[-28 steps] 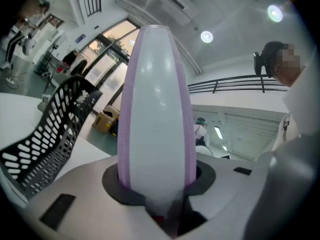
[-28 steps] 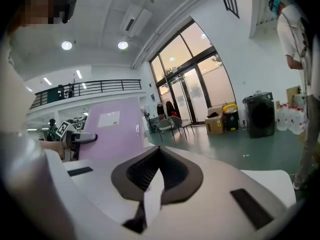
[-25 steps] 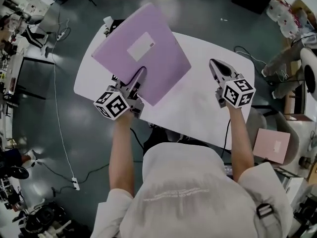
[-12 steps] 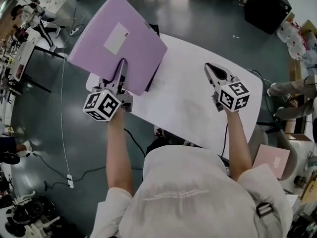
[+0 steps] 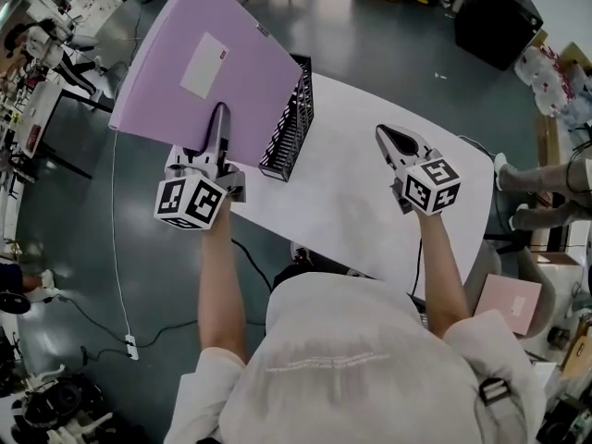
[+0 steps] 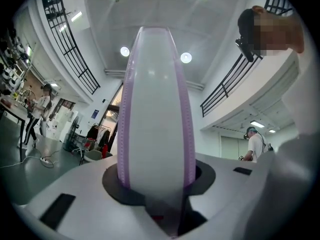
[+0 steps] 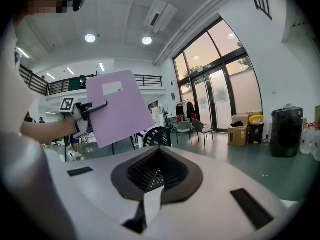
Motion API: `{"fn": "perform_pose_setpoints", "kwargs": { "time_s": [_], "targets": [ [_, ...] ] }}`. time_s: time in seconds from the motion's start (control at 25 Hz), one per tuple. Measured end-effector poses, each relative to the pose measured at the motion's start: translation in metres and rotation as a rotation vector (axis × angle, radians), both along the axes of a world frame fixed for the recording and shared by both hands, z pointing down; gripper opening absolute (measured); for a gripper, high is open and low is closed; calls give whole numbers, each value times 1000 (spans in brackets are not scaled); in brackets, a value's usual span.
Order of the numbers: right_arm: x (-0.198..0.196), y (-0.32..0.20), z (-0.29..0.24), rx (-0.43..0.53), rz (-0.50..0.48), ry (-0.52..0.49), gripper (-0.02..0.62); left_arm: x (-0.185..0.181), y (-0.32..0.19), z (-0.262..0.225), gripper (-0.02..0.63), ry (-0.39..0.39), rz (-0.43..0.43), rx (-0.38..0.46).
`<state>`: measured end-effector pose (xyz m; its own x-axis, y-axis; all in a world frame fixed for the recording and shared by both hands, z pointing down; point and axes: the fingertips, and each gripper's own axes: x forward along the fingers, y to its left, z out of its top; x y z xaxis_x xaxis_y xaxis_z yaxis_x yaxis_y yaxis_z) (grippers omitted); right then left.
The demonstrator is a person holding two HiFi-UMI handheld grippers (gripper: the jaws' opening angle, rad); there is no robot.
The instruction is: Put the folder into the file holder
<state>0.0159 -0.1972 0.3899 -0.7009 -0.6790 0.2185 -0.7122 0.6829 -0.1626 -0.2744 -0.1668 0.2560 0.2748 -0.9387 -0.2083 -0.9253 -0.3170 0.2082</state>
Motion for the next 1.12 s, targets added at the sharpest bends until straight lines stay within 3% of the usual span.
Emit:
{"fn": "perform_pose_setpoints", "kwargs": {
  "time_s": [0.32,0.48,0.76,1.0,1.12],
  "targets": [
    [-18,-1,11,-34,27,-8,25,-6,-23,31,160,-39,-66,-66],
    [-17,3,18,-59,42,-7,23,5,-33,61,160,-106,-82,-113],
    [-22,8,35,-102,46,37,24,24,-53,107,160,-210,-53,-137],
    [-20,8,53,-139,76,76,23,41,-68,158,160,-239,6,-179],
    [-19,8,60,-157,95,79,24,47,-72,164,163,-260,18,-162]
  ]
}}
